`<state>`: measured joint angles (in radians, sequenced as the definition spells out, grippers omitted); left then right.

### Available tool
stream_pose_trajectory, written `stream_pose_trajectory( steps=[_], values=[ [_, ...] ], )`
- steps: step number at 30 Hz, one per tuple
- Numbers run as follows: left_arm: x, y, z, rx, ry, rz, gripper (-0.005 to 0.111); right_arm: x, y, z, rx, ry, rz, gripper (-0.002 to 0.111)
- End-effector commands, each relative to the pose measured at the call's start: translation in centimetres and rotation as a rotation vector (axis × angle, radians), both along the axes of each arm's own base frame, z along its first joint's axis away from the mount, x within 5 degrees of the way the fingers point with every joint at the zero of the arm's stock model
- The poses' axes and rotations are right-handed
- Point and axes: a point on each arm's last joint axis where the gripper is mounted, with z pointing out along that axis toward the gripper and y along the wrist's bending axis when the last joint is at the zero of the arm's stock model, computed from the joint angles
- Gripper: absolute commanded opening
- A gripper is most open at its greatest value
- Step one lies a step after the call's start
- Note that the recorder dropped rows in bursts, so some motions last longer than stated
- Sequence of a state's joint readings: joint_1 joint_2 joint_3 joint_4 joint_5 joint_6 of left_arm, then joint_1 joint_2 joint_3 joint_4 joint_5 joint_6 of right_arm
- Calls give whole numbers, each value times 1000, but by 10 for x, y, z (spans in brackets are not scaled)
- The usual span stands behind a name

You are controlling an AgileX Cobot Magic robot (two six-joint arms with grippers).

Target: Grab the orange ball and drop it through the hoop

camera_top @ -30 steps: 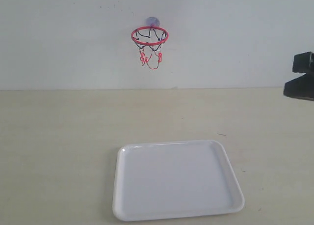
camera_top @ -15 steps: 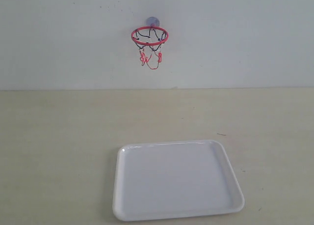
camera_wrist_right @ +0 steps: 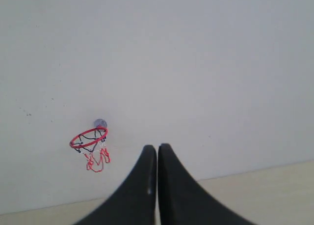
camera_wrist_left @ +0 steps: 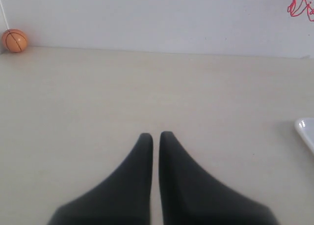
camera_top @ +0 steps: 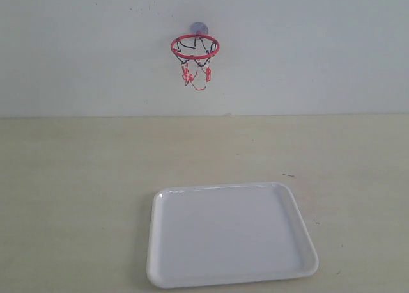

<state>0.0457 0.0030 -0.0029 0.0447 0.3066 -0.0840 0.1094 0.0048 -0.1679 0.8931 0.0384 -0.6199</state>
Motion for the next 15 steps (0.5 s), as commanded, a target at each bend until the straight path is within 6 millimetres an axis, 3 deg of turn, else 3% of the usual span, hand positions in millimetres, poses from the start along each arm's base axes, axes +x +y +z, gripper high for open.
stream_pose_trajectory(
  steps=[1,10,13,14,15],
  values=[
    [0,0,-1,-7,0,2,4,1,2,-7,-199,34,-10,0],
    [0,0,-1,-7,0,2,4,4,-1,-25,-246,174,-37,0],
    [0,0,-1,-7,0,2,4,8,0,-45,-260,234,-32,0],
    [0,0,-1,-7,0,2,4,11,0,-68,-268,298,-25,0],
    [0,0,-1,-7,0,2,4,12,0,-72,-270,312,-23,0]
  ],
)
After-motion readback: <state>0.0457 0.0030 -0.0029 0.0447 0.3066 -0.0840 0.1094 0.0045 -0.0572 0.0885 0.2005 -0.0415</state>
